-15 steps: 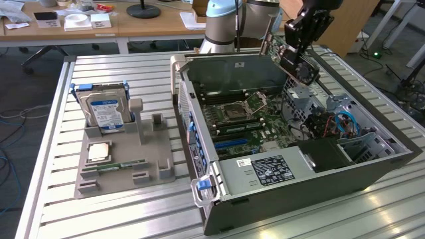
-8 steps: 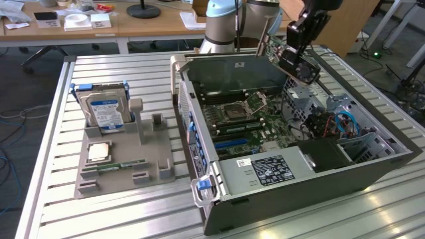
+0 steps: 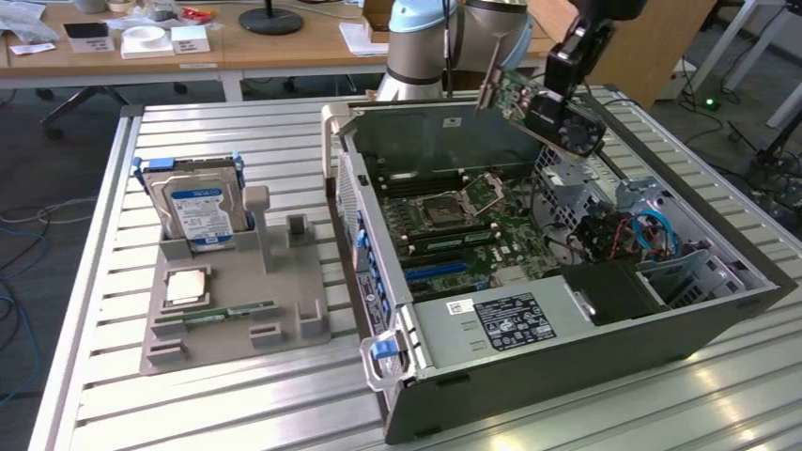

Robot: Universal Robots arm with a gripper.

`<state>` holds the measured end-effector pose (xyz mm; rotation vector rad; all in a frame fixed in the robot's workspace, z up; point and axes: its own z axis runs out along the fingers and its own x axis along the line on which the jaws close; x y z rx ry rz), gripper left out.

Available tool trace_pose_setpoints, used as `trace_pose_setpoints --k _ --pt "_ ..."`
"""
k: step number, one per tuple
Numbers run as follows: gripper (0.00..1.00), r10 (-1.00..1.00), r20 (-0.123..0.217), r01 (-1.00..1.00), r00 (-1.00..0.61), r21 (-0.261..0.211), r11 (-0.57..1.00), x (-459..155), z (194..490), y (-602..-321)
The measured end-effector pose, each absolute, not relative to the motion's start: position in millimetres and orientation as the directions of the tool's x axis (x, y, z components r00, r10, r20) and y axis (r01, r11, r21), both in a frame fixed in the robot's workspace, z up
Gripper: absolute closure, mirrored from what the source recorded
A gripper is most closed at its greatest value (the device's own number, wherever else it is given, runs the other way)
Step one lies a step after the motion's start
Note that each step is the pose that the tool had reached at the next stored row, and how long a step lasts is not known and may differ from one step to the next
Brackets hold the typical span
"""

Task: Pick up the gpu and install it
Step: 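Insert the gpu into the slot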

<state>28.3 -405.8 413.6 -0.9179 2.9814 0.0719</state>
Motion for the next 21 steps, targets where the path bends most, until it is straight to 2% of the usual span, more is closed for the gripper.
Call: trace_pose_setpoints --k 21 --pt "0.74 -0.829 -0.034 -0.830 -0.558 0.038 0.557 28.3 412.0 -405.8"
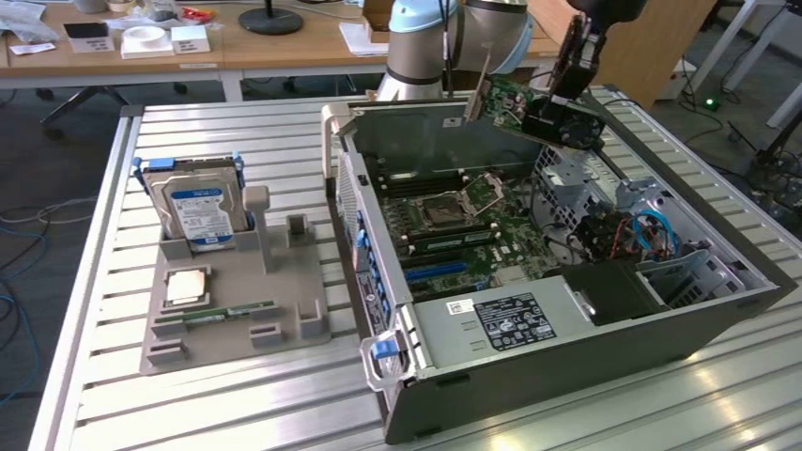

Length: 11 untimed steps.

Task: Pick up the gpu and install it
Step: 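Insert the gpu into the slot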

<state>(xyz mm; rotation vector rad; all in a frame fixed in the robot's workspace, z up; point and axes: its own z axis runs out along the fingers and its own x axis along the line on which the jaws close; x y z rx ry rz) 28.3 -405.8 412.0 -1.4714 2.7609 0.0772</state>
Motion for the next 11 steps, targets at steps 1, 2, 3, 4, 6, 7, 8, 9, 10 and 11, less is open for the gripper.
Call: trace_pose_setpoints --k 1,2,3,4,6,7,8,9,10,11 --pt "0.74 -0.839 -0.034 -0.840 -0.543 0.038 0.542 28.3 411.9 -405.8" --pt "0.74 -0.849 -0.034 -0.849 -0.528 0.038 0.526 28.2 411.9 -405.8" --pt "0.74 -0.859 -0.034 -0.860 -0.511 0.038 0.510 28.3 411.8 -405.8" --pt "0.74 -0.868 -0.034 -0.869 -0.495 0.038 0.494 28.3 411.7 -405.8" --pt "0.74 -0.885 -0.034 -0.886 -0.464 0.038 0.463 28.2 411.6 -405.8" --pt "0.74 -0.893 -0.034 -0.894 -0.448 0.038 0.447 28.3 411.5 -405.8" --pt "0.74 -0.901 -0.034 -0.902 -0.432 0.038 0.431 28.2 411.5 -405.8" --pt "0.74 -0.909 -0.034 -0.909 -0.415 0.038 0.414 28.3 411.4 -405.8" --pt "0.74 -0.917 -0.034 -0.917 -0.398 0.038 0.397 28.3 411.4 -405.8" --pt "0.74 -0.924 -0.034 -0.924 -0.381 0.038 0.380 28.3 411.3 -405.8"
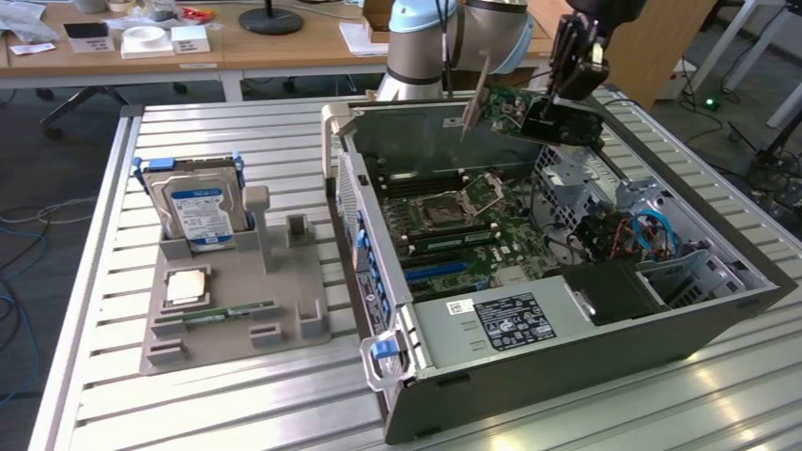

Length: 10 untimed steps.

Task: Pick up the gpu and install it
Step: 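Insert the gpu into the slot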

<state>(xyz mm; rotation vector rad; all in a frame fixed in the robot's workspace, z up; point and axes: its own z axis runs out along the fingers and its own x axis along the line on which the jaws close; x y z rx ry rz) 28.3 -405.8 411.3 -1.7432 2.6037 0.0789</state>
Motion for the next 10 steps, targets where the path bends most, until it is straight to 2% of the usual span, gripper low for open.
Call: trace_pose_setpoints --k 10 --pt "0.74 -0.977 -0.034 -0.977 -0.209 0.038 0.208 28.3 410.9 -405.8"
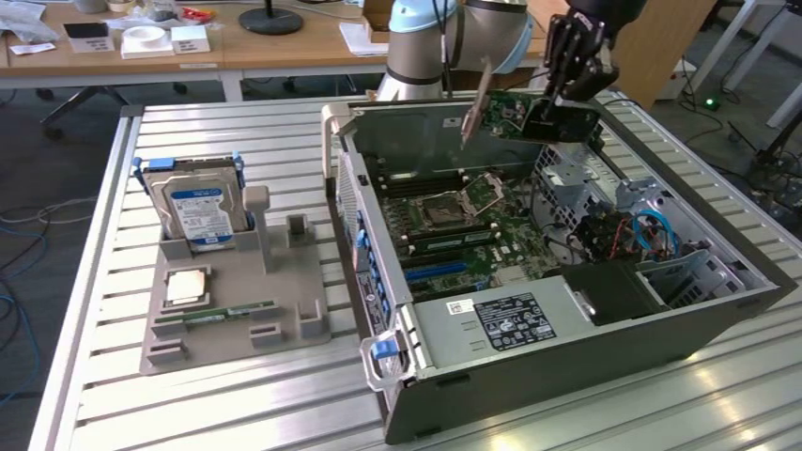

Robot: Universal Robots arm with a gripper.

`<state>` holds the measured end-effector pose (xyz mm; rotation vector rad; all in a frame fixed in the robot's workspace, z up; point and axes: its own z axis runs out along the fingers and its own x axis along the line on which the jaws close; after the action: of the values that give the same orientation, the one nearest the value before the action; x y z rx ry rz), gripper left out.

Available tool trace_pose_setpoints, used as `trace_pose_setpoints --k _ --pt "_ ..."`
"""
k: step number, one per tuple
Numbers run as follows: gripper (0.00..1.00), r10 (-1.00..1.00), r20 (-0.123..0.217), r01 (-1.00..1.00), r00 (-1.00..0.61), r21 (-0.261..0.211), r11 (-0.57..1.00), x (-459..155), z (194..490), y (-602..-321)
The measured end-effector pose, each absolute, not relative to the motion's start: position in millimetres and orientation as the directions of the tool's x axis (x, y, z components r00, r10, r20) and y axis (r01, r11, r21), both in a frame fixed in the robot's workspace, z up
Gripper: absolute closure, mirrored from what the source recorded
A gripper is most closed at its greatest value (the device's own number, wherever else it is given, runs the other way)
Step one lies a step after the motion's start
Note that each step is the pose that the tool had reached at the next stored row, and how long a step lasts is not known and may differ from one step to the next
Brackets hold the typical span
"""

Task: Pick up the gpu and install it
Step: 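Insert the gpu into the slot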

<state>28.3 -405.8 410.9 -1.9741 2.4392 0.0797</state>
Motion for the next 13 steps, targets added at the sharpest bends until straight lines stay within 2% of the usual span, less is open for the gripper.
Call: trace_pose_setpoints --k 9,13 --pt "0.74 -0.998 -0.034 -0.998 -0.051 0.038 0.049 28.2 410.5 -405.8" --pt "0.74 -0.999 -0.034 -0.998 -0.042 0.036 0.041 28.2 410.5 -405.8"
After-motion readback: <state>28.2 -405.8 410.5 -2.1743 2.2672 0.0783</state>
